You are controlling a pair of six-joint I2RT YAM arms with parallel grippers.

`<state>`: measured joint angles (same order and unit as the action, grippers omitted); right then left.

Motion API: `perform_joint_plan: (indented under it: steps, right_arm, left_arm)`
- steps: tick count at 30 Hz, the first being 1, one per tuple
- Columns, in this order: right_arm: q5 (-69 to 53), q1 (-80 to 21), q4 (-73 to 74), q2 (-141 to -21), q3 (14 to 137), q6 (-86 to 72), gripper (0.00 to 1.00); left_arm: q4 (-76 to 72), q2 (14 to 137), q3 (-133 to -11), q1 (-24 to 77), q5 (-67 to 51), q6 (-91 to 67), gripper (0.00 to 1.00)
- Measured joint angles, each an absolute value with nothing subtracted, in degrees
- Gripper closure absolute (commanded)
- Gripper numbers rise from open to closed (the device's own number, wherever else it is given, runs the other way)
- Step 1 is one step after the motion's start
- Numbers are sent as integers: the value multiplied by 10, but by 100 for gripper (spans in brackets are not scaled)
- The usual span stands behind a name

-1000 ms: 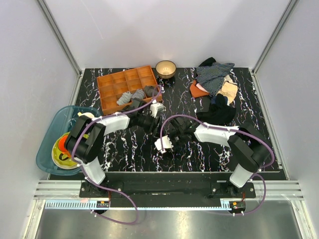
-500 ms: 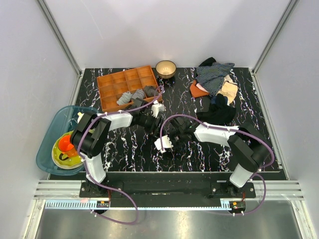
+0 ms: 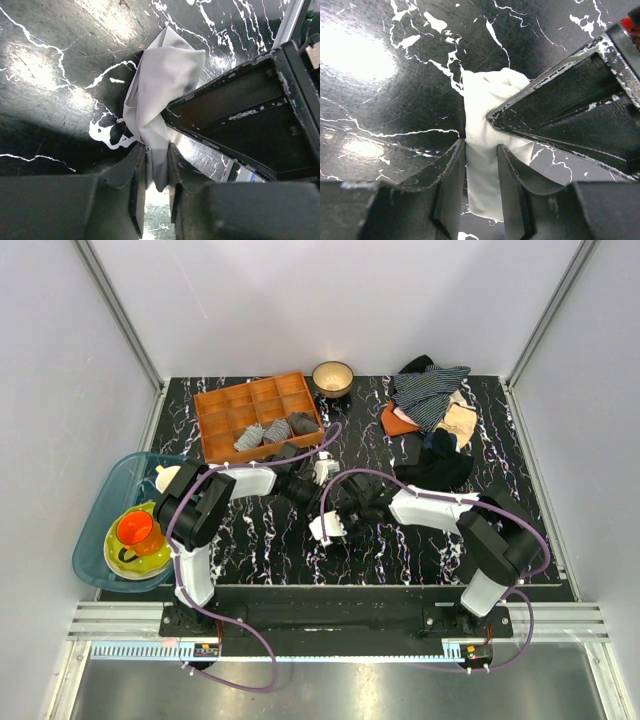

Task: Roll the underwear
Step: Pick up the underwear from the center of the board, then place the underwear in the storage box.

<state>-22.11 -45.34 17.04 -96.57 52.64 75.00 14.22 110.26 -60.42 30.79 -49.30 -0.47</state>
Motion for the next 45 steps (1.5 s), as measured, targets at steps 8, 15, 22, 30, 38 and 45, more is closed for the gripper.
perform_joint_plan:
  steps: [8,15,22,30,38,45]
  right_arm:
    - [-240,-449,219,-965,549,723,45]
    - [-353,-356,329,-882,619,664,37]
    - [-402,-295,323,-779,622,576,31]
    - [-412,-290,320,-781,615,508,31]
    - [-418,-290,320,-781,615,481,31]
    - [-428,-290,320,-781,615,479,31]
  left_arm:
    - [145,1098,-603,307,-488,-15,100]
    - [149,1045,-573,285,-461,-32,100]
    - [171,954,-567,207,-428,-34,100]
    - [234,879,-610,65,-327,-22,100]
    - [284,882,-704,-32,-205,33,100]
    - [322,978,-772,-45,-135,94,100]
